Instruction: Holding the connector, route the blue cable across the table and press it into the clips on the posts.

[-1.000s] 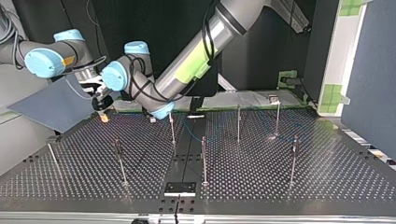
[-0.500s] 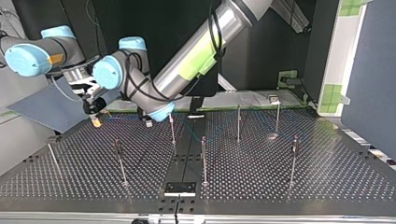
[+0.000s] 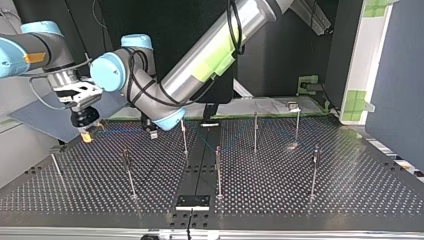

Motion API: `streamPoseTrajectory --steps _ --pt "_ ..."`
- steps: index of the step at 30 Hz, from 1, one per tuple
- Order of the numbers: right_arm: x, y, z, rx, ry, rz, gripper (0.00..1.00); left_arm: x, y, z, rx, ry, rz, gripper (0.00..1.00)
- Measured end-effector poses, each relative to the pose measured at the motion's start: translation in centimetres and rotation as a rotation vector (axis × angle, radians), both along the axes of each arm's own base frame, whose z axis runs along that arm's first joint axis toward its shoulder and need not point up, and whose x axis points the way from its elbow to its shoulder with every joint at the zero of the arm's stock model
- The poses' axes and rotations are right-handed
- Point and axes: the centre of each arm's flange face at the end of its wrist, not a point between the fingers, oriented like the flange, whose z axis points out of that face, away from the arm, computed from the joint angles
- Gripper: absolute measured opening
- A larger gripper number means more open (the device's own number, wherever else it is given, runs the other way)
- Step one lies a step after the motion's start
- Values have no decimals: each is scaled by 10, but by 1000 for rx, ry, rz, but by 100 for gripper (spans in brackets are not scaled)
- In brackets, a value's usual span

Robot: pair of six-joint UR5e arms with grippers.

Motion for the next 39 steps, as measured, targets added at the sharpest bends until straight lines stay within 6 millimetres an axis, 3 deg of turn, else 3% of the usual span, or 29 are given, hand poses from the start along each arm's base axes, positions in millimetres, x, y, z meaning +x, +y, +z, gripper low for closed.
streamPoseTrajectory --steps 15,26,39 --pt "-1 1 18 -19 -2 14 0 0 -7 24 -39 -31 -38 0" --pt "0 1 41 -52 -8 28 0 1 -20 44 -68 -61 -69 0" --pt "1 -3 40 -55 -8 53 0 13 -23 33 -66 -62 -59 0"
